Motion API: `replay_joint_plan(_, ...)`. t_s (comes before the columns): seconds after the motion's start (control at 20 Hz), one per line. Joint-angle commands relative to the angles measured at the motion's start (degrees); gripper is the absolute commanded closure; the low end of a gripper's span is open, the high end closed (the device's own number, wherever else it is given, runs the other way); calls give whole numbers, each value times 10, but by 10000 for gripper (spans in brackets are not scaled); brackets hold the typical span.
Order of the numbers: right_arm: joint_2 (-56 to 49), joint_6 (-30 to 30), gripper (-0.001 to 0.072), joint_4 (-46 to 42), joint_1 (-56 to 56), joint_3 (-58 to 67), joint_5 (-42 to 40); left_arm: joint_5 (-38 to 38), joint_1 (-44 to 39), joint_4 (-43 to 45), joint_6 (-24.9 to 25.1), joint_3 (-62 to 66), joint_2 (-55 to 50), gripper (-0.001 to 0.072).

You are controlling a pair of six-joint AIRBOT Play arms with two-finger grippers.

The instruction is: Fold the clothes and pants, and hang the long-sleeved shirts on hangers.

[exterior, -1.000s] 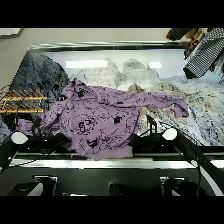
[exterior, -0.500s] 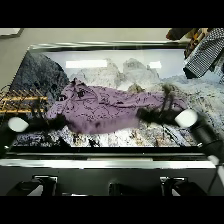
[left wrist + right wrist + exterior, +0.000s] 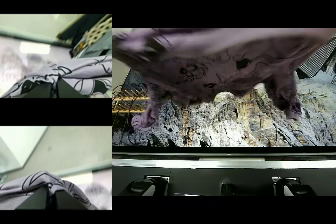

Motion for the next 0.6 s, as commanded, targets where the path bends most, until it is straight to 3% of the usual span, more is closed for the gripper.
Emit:
replay_joint_plan(0.0,68,-4,663,-38,-10,86,10,-19,0,8,-9,60,71,681)
replay_joint_plan(0.1,101,2,663,-43,-10,86,14,-42,0,24,-14,60,102,681)
replay_joint_plan(0.3,107,32,663,-69,-10,86,35,-80,0,92,-89,55,106,681)
replay_joint_plan(0.55,-13,48,662,-86,-10,85,165,-104,0,82,-89,-18,-2,681)
